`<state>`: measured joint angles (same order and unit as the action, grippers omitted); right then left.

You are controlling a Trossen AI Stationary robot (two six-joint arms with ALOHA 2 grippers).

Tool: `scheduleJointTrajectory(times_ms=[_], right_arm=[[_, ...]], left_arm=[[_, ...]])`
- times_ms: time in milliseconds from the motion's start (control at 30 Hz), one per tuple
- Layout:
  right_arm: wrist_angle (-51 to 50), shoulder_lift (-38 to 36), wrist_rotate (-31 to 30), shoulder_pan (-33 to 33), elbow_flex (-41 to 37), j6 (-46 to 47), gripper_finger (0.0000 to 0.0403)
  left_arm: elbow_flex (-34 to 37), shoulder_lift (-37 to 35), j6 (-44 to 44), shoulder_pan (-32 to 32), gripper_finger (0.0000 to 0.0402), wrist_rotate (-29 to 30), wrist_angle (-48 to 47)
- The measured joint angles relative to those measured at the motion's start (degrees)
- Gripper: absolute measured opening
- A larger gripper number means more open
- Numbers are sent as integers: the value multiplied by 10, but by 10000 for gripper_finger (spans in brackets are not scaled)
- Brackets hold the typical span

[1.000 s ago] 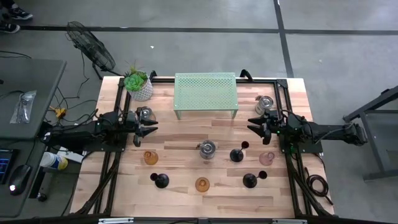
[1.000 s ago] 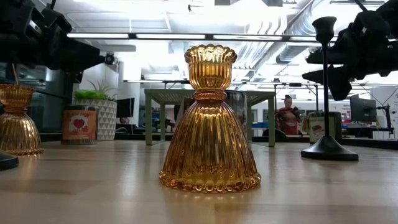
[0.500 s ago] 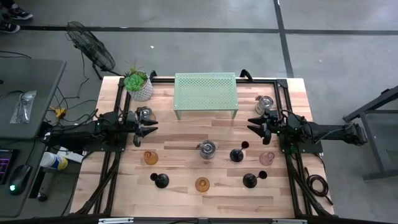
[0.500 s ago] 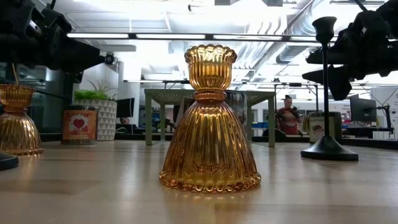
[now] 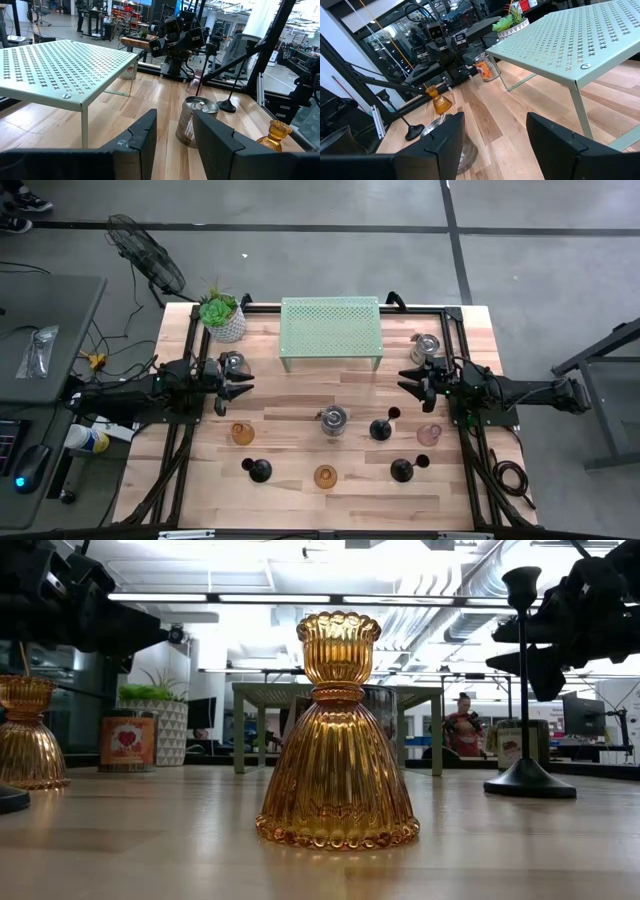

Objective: Pick & Place candle stick holders

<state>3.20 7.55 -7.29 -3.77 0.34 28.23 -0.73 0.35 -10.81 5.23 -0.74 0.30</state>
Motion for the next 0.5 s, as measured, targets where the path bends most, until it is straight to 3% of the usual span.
scheduleJointTrajectory(times_ms=[200,367,500], right_arm=[[0,0,0,0,0,0,206],[0,0,0,0,0,0,206],[0,0,0,0,0,0,206]], left_arm=[[-13,0,0,0,125,0,-10],[-56,10,4,0,128,69,-75],[-95,35,0,0,161,120,-137]])
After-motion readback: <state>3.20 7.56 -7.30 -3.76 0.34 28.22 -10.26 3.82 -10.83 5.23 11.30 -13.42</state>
